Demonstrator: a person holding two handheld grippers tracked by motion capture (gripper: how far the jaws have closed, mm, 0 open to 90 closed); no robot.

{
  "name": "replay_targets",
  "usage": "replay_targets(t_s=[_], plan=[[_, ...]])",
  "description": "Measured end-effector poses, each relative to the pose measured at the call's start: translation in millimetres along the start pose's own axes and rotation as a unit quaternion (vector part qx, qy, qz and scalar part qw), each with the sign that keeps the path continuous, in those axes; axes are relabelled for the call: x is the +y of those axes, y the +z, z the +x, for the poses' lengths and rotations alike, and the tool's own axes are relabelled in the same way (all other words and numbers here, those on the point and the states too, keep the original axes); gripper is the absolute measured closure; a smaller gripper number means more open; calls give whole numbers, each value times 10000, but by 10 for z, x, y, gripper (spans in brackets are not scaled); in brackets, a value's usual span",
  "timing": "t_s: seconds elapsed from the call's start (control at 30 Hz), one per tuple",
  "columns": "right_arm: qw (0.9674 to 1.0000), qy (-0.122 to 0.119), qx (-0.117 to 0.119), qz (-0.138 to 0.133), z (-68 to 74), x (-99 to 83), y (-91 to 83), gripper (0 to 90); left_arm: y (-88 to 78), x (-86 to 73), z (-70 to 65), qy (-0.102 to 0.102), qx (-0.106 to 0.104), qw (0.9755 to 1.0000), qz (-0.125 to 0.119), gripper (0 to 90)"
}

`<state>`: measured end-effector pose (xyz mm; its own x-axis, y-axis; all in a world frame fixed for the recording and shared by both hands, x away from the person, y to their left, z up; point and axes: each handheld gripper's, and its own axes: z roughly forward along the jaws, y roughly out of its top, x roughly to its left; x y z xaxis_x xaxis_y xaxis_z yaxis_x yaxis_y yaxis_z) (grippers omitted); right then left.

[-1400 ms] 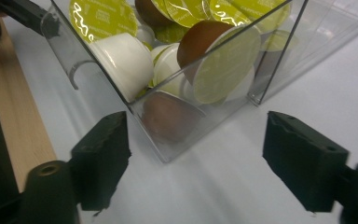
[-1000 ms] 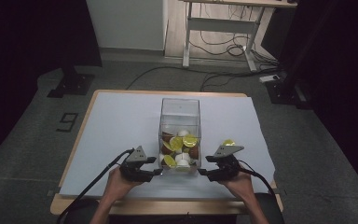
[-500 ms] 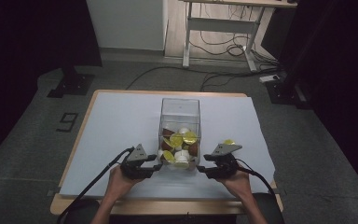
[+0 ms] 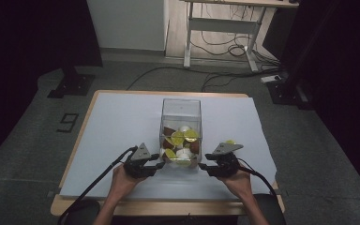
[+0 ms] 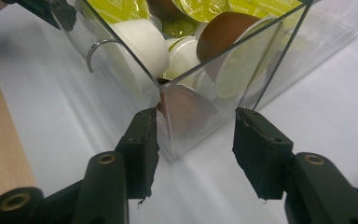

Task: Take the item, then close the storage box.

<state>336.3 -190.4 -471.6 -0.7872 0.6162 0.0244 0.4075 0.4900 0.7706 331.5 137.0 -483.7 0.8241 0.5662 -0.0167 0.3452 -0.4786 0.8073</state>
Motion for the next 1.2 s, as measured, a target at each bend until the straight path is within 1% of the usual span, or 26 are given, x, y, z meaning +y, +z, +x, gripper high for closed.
replay_targets(t_s=[0.07, 0.17, 0.43, 0.73, 0.87, 1.0, 1.1, 1.2], plan=[[10000, 5, -38, -4, -6, 4, 4, 518, 10, 10, 8, -10, 47, 10000, -6, 585], [9999, 23, -119, -5, -25, 9, 7, 525, 20, 24, 26, -23, 57, 10000, -4, 593], [9998, 45, -177, -11, -43, 19, 22, 536, 35, 47, 55, -81, 85, 9999, -50, 587], [9996, 62, -269, 4, -64, 52, 65, 546, 69, 79, 82, -90, 221, 9997, -50, 587], [9995, 82, -319, 19, -60, 67, 79, 557, 82, 87, 107, -121, 239, 9996, -68, 587], [9993, 97, -356, -13, -57, 77, 54, 557, 99, 94, 139, -181, 260, 9994, -108, 588], [9991, 154, -393, -8, -48, 79, 20, 549, 108, 95, 158, -208, 235, 9994, -127, 587], [9990, 240, -378, -33, -27, 85, -7, 555, 121, 96, 169, -233, 262, 9993, -152, 586]])
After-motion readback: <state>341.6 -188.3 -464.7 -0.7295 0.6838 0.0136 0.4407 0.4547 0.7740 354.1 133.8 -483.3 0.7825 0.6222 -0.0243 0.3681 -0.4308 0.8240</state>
